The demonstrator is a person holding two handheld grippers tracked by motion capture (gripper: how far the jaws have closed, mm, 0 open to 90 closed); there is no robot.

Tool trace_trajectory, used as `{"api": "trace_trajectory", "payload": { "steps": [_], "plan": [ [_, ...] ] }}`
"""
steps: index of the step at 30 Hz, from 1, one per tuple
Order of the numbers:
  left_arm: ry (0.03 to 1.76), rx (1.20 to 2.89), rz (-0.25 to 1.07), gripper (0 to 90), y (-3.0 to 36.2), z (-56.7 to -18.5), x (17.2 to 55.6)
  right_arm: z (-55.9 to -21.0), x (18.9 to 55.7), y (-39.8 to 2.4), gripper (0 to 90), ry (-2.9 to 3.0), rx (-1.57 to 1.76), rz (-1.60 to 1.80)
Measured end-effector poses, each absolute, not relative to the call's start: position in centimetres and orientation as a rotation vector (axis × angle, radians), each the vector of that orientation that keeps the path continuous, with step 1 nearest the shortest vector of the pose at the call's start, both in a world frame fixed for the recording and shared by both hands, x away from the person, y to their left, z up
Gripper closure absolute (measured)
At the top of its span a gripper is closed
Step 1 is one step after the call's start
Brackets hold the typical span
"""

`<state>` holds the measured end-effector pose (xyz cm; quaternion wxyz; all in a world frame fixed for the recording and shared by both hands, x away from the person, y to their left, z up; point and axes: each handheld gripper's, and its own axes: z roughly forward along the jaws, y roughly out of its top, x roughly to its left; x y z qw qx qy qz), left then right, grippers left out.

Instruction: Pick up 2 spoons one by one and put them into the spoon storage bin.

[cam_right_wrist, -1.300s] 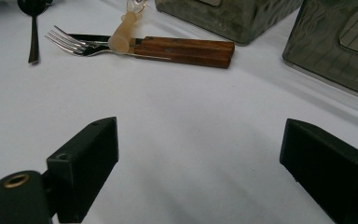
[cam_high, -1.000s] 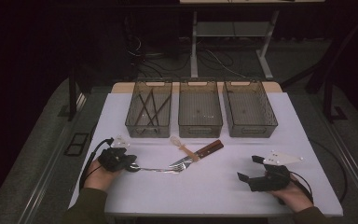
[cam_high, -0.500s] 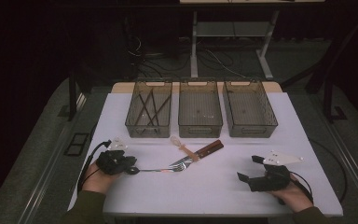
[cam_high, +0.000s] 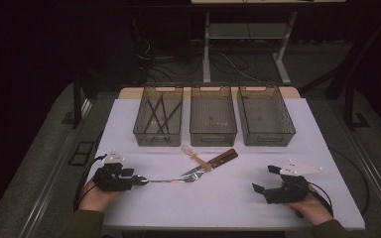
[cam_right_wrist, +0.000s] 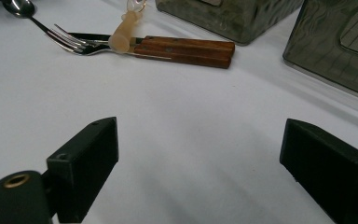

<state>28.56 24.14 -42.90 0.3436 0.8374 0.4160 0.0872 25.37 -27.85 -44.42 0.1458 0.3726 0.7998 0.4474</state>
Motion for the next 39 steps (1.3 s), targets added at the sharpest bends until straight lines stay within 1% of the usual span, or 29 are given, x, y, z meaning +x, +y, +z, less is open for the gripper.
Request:
{"api": "trace_trajectory", "payload": {
  "steps": [11,19,24,36,39],
  "plan": [
    [1.055,2.226,0.205,52.6,23.6,-43.4,28.6,-44.4,25.4,-27.9,11.1,2.306,1.074,1.286],
    [1.032,2.242,0.202,55.9,23.4,-43.6,28.2,-44.4,25.4,-27.9,11.1,2.307,1.071,1.282],
    [1.005,2.253,0.198,60.0,23.7,-43.6,27.9,-44.4,25.4,-27.8,11.1,2.308,1.069,1.28],
    [0.933,2.266,0.198,63.3,23.8,-43.7,26.9,-44.5,25.4,-27.8,11.1,2.309,1.066,1.278],
    [0.915,2.268,0.211,67.5,24.0,-43.6,26.6,-44.5,25.4,-27.8,11.1,2.31,1.065,1.277]
  ]
}}
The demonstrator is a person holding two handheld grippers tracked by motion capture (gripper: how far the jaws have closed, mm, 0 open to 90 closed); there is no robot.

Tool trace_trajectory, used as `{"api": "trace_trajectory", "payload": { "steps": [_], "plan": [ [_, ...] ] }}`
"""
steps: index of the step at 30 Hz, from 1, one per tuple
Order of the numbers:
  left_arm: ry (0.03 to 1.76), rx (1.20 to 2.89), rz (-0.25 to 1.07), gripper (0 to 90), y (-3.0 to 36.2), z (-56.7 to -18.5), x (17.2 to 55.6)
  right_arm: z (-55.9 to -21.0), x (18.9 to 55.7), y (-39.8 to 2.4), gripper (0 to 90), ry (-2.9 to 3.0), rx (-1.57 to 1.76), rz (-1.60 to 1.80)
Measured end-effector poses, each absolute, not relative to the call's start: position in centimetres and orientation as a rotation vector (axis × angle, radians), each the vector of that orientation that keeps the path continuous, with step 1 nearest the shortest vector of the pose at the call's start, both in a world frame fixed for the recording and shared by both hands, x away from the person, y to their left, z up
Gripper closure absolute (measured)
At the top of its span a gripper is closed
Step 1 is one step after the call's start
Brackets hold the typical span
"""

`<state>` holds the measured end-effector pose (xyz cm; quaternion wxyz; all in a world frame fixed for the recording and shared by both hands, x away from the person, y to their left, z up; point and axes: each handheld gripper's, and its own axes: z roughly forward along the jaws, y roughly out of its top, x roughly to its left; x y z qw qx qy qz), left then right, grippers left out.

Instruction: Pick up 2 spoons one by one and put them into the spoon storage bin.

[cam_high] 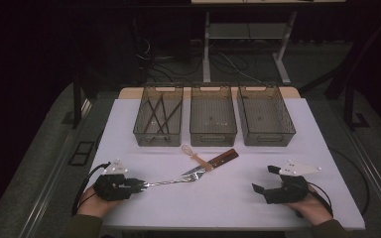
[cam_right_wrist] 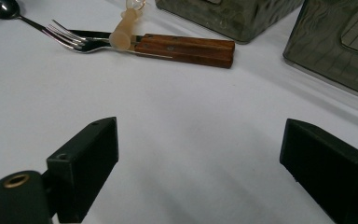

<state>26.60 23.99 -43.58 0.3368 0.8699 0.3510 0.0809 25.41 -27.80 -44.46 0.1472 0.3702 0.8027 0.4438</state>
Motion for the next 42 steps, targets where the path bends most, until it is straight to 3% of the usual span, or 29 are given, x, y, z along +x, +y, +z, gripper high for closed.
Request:
{"api": "trace_trajectory", "payload": {
  "steps": [11,20,42],
  "plan": [
    [0.867,2.259,0.157,84.5,24.4,-43.3,25.8,-44.5,25.4,-27.8,11.1,2.309,1.065,1.277],
    [0.889,2.249,0.138,87.5,24.4,-43.2,25.7,-44.4,25.4,-27.8,11.1,2.309,1.066,1.278],
    [0.913,2.21,0.23,87.9,25.6,-41.5,25.5,-44.4,25.4,-27.8,11.1,2.31,1.065,1.279]
  ]
}}
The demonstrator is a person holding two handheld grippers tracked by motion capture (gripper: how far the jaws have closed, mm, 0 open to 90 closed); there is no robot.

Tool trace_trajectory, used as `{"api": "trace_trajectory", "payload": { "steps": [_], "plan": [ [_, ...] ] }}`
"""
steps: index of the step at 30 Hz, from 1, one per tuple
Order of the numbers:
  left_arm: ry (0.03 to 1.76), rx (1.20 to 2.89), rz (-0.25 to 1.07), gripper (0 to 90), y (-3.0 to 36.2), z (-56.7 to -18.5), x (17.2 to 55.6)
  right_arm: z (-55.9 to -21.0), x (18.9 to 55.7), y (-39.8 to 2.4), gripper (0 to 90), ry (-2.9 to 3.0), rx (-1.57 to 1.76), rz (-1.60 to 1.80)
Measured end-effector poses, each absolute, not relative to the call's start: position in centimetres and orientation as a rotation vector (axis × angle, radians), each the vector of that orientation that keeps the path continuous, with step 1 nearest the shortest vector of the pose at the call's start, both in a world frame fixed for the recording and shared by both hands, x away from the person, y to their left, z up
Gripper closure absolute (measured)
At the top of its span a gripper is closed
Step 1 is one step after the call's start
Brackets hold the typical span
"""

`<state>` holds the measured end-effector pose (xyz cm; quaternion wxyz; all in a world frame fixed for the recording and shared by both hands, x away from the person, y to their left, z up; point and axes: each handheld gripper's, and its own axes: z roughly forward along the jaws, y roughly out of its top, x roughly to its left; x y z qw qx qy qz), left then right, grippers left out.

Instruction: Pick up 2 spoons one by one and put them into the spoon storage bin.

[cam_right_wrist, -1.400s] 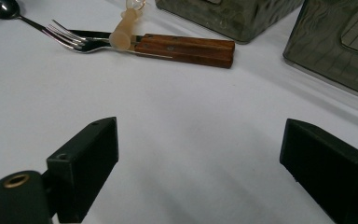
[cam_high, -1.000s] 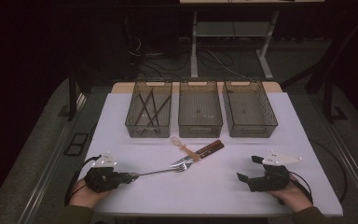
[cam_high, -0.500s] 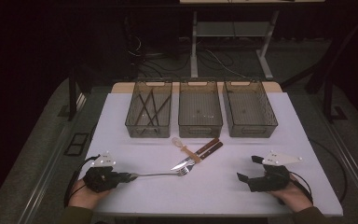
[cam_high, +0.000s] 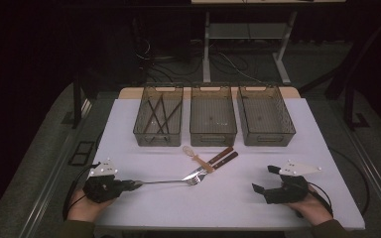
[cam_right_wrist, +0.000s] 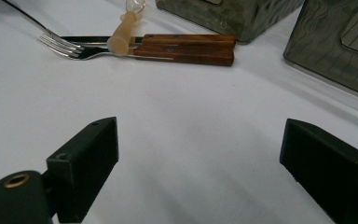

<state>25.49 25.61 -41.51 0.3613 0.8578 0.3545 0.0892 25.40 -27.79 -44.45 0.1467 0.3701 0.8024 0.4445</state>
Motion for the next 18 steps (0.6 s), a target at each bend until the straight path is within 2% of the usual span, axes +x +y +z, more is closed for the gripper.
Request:
{"api": "trace_trajectory", "payload": {
  "steps": [18],
  "plan": [
    [0.924,2.136,0.275,87.9,26.2,-40.1,26.2,-44.5,25.5,-27.8,11.1,2.31,1.066,1.282]
  ]
}}
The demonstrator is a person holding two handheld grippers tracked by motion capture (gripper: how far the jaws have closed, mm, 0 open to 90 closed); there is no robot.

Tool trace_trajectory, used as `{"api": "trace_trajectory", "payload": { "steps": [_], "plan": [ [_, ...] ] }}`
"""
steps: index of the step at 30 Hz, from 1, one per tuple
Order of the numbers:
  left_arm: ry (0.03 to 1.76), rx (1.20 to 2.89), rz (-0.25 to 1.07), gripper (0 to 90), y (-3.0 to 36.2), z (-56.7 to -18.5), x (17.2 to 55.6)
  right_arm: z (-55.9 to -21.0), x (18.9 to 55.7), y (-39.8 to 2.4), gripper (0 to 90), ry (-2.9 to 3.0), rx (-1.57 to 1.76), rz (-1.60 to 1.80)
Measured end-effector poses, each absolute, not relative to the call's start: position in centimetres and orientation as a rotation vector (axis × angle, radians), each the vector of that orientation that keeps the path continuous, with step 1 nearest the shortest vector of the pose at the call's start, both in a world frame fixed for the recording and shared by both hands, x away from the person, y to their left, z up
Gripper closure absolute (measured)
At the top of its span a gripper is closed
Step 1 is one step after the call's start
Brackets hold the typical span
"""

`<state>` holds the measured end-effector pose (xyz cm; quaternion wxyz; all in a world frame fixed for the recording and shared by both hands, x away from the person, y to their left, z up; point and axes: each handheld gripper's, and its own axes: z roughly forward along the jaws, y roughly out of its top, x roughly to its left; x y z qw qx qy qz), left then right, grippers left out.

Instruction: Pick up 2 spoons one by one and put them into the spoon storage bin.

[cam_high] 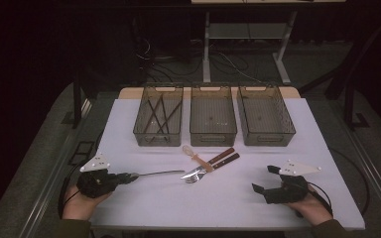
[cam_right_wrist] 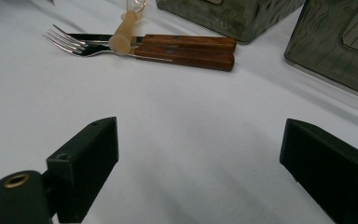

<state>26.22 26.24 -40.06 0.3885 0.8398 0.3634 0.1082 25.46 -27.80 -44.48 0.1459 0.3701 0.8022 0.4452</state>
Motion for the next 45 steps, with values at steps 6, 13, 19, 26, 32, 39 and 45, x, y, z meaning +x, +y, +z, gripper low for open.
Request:
{"api": "trace_trajectory", "payload": {
  "steps": [6,13,19,26,32,39,45],
  "plan": [
    [0.905,2.107,0.269,87.9,25.2,-39.6,27.2,-44.5,25.5,-27.8,11.1,2.311,1.068,1.283],
    [0.864,2.091,0.278,87.9,23.3,-38.9,28.3,-44.6,25.6,-27.8,11.1,2.31,1.071,1.282],
    [0.826,2.076,0.293,87.9,21.3,-38.0,29.5,-44.6,25.6,-27.8,11.1,2.309,1.072,1.279],
    [0.835,2.051,0.33,87.9,19.6,-37.3,30.8,-44.6,25.6,-27.8,11.1,2.312,1.074,1.276],
    [0.852,2.011,0.367,87.9,17.7,-36.6,32.7,-44.6,25.5,-27.8,11.1,2.309,1.079,1.277],
    [0.873,1.974,0.403,87.9,14.4,-36.1,35.6,-44.6,25.5,-28.0,11.1,2.306,1.084,1.281],
    [0.885,1.979,0.416,87.9,11.4,-36.3,38.3,-44.5,25.5,-28.1,11.1,2.3,1.086,1.29]
  ]
}}
